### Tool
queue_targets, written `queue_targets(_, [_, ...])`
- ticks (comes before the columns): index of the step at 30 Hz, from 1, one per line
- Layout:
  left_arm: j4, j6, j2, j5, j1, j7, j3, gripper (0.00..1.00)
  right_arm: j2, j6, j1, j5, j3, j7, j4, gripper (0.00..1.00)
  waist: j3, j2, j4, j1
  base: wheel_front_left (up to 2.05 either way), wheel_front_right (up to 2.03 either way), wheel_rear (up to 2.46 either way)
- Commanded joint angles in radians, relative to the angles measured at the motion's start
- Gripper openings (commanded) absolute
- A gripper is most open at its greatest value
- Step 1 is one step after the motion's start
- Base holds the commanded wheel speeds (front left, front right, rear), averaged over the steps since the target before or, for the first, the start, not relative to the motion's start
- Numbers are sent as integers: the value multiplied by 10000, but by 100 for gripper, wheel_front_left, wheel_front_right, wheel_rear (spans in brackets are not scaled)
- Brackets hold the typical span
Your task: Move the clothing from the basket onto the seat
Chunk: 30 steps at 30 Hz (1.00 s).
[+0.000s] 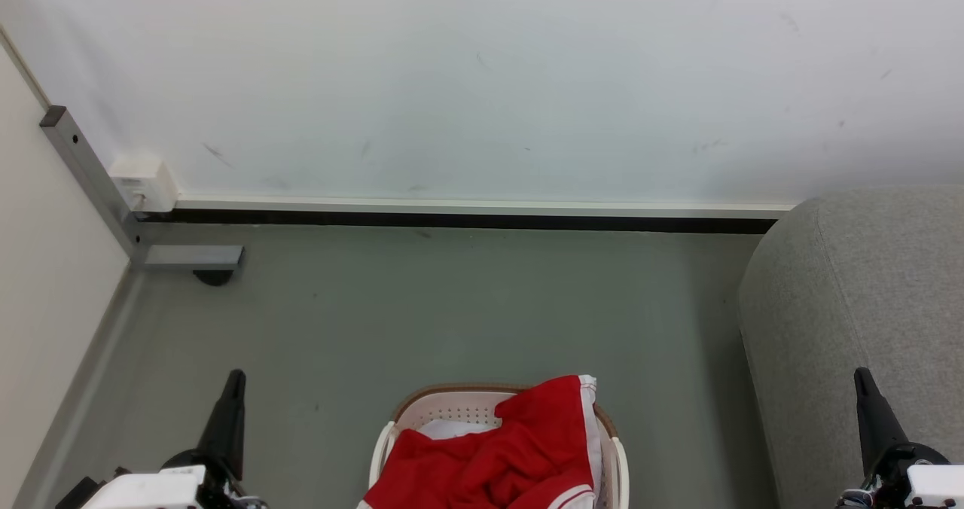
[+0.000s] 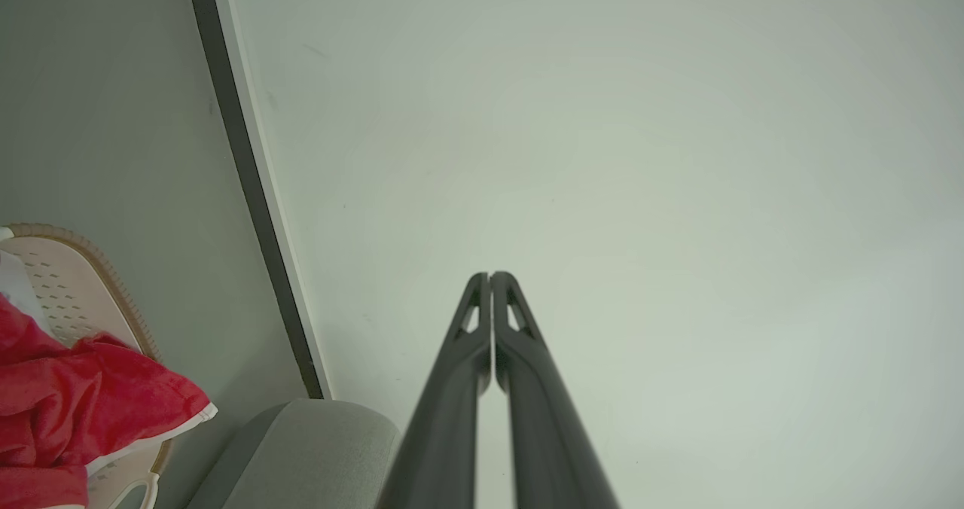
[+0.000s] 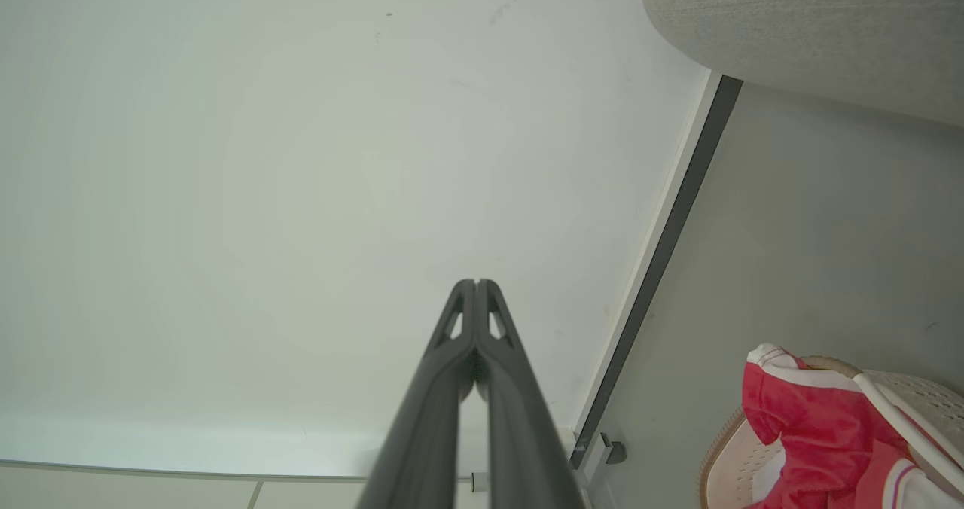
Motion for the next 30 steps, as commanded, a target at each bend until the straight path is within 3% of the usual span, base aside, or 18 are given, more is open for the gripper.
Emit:
queue_targets(1, [-37, -8, 72, -140, -84, 31, 9, 0, -73, -19, -129, -2, -32, 31, -47, 0, 0, -1, 0, 0, 0, 0, 0])
queue_targets(22, [-37, -8, 73, -140, -84, 31, 9, 0, -73, -19, -129, -2, -32, 31, -47, 0, 0, -1, 0, 0, 0, 0, 0])
queue_targets(23, [4, 0, -2, 0, 0, 0, 0, 100, 0, 2, 1, 0, 2, 0, 6, 100, 0, -1, 0, 0, 0, 0, 0])
queue_targets(30, [62, -1, -30, 95, 122, -294, -278, 100, 30, 1, 156, -116, 107, -253, 63, 100, -1, -1, 3, 0, 0, 0, 0])
